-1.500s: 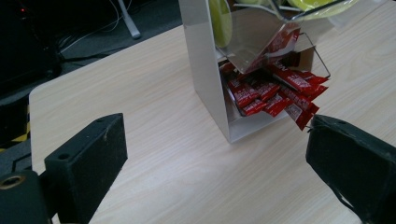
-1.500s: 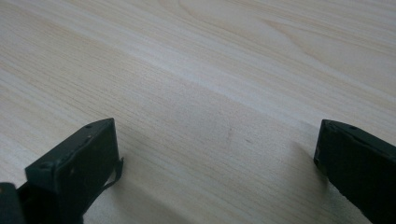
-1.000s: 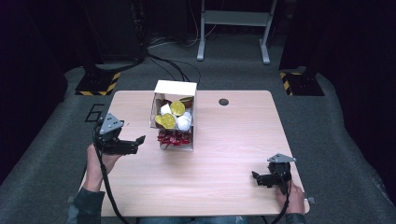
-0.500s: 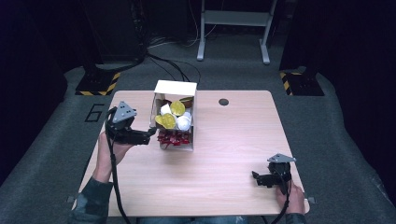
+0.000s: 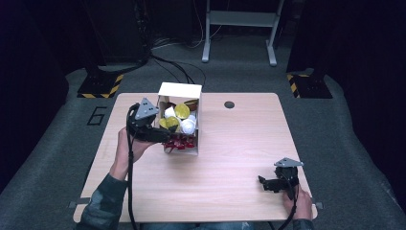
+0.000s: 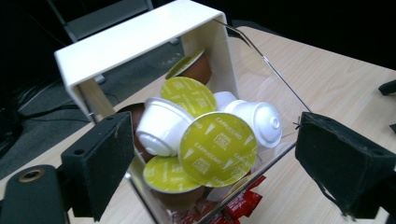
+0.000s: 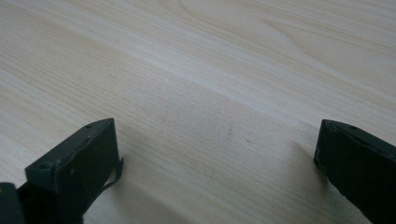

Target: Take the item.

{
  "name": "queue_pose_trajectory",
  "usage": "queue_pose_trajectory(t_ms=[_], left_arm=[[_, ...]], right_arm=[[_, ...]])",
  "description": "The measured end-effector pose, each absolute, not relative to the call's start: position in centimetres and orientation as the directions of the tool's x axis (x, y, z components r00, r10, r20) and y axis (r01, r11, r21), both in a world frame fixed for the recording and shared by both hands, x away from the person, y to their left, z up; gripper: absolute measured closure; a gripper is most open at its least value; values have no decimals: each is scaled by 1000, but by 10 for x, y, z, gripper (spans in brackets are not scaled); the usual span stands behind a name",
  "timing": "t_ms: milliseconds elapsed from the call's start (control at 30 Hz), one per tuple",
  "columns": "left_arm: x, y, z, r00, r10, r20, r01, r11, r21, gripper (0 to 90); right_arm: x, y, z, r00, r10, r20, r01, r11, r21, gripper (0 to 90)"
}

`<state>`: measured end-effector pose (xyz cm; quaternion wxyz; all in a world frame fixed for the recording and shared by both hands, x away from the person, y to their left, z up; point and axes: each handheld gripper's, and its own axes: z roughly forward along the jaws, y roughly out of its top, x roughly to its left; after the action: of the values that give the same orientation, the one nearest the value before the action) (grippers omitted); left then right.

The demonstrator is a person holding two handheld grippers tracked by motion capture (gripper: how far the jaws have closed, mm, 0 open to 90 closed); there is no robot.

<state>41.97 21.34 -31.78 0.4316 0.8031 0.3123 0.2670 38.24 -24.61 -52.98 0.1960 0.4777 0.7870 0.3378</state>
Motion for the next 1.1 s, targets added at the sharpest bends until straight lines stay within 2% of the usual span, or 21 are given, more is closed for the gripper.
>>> queue_pose_trajectory(t_ms=[233, 400, 767, 1100], left_arm=[[431, 203, -328, 669, 730, 140, 308, -443, 842, 165], [437, 199, -335, 654, 743, 143, 335, -454, 826, 248], [442, 196, -341, 662, 738, 134, 352, -464, 813, 369], [439, 195, -342, 663, 731, 161, 332, -480, 812, 383]], right_arm=[[382, -246, -530, -467, 884, 14, 619, 315, 719, 0], [382, -246, -530, -466, 884, 13, 621, 317, 717, 0], [382, -246, -530, -466, 885, 13, 621, 317, 717, 0], [382, -246, -530, -467, 884, 13, 621, 317, 716, 0]])
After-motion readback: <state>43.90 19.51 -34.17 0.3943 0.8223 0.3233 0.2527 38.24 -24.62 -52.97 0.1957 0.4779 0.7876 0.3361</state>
